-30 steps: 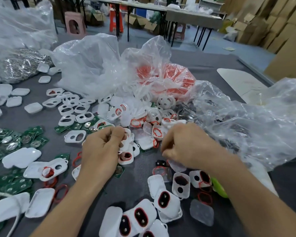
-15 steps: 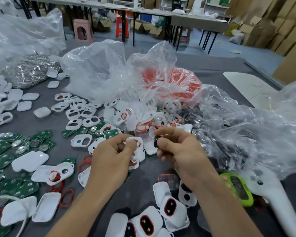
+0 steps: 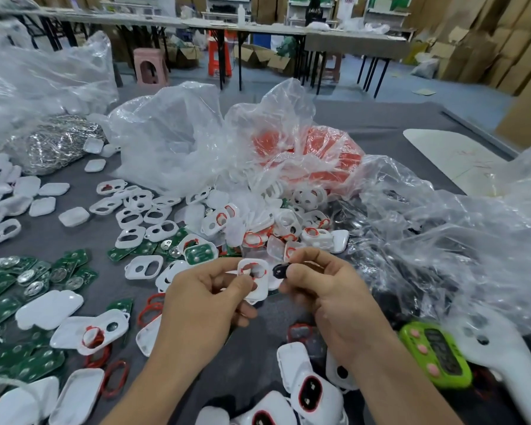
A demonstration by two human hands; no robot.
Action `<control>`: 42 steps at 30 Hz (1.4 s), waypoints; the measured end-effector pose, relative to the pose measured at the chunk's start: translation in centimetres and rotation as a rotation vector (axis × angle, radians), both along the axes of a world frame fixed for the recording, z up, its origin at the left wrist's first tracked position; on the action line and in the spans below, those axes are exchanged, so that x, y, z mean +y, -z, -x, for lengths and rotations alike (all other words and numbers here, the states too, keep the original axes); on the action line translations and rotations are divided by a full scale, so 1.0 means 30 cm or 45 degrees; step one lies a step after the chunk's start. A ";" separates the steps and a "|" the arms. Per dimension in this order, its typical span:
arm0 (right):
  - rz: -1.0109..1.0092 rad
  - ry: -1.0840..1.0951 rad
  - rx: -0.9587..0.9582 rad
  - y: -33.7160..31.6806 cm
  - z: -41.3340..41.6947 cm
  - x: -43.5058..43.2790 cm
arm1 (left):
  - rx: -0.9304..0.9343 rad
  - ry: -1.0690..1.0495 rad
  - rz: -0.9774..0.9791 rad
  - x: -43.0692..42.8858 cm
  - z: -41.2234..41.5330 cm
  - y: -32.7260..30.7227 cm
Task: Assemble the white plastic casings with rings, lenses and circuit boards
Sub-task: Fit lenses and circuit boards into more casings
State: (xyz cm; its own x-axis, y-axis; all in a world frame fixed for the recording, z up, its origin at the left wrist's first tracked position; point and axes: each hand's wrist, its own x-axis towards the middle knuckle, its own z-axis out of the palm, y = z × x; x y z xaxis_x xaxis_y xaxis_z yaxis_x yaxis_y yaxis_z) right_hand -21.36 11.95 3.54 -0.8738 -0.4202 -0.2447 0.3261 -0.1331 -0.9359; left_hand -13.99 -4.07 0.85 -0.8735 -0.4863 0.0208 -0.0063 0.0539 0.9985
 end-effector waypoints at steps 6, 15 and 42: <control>-0.093 0.052 0.196 0.000 -0.019 0.009 | -0.020 -0.055 0.046 -0.015 -0.008 0.003; 0.043 0.032 -0.002 -0.023 -0.046 -0.001 | 0.052 0.104 -0.219 -0.006 -0.012 -0.008; 0.224 -0.111 -0.086 -0.011 -0.041 -0.012 | 0.047 -0.176 -0.031 0.019 -0.013 -0.012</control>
State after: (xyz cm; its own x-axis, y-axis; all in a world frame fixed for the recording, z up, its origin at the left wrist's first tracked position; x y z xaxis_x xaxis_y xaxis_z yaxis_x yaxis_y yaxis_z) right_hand -20.14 11.59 3.86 -0.8164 -0.5350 -0.2173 0.4045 -0.2614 -0.8764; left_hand -13.59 -3.51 1.19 -0.7972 -0.6025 0.0383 0.0245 0.0311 0.9992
